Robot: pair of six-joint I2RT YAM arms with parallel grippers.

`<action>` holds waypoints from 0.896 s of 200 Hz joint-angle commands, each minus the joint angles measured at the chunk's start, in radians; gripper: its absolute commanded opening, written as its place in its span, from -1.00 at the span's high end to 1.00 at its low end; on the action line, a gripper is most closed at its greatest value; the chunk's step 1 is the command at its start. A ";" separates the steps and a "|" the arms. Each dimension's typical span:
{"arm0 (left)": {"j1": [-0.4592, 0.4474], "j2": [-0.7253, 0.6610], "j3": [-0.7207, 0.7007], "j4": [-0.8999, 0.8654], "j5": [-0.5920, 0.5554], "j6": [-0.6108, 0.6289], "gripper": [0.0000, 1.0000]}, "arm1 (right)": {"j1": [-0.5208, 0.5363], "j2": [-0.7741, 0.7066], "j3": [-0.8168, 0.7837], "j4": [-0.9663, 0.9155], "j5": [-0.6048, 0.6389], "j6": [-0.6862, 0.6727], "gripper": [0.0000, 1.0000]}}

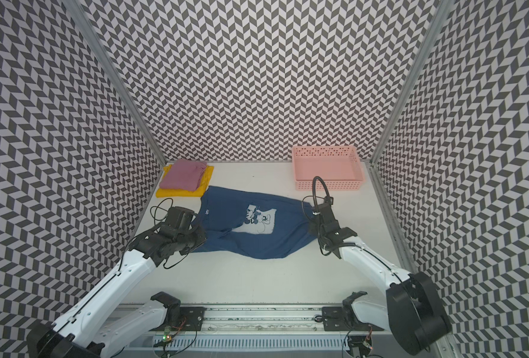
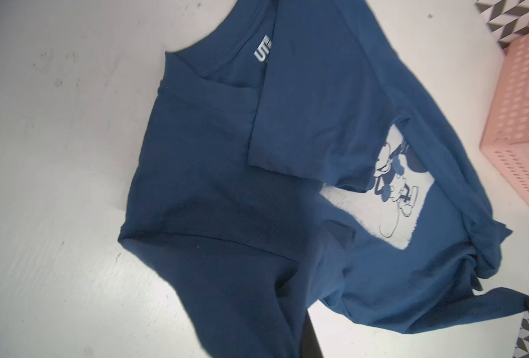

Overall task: Fold and stack t-shirts
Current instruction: Fold the T-shirt.

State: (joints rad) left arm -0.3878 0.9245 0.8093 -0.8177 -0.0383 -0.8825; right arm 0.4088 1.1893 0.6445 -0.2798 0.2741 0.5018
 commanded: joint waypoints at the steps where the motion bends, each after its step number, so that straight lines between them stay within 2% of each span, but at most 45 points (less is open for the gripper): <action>1: 0.006 -0.060 -0.014 0.019 -0.016 0.028 1.00 | -0.005 -0.068 -0.038 -0.023 0.049 0.046 1.00; 38: 0.006 -0.144 -0.057 0.043 -0.010 0.033 1.00 | -0.006 -0.206 -0.121 -0.062 0.052 0.079 1.00; 68: 0.006 -0.177 -0.070 0.069 0.009 0.057 1.00 | -0.004 -0.308 -0.176 -0.052 -0.009 0.098 1.00; 93: 0.006 -0.208 -0.079 0.096 -0.008 0.059 1.00 | -0.005 -0.332 -0.162 -0.059 0.034 0.094 1.00; 126: 0.009 -0.173 -0.058 0.249 -0.057 0.101 1.00 | -0.010 -0.289 -0.119 0.015 0.133 0.072 1.00; 146: 0.023 -0.098 -0.035 0.328 -0.079 0.126 1.00 | -0.021 -0.203 -0.082 0.035 0.131 0.064 1.00; 179: 0.063 0.020 0.010 0.418 -0.049 0.186 1.00 | -0.040 -0.083 -0.075 0.084 0.120 0.061 1.00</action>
State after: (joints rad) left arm -0.3523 0.8879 0.7624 -0.5205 -0.0799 -0.7654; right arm 0.3866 1.0508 0.5632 -0.2752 0.3714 0.5682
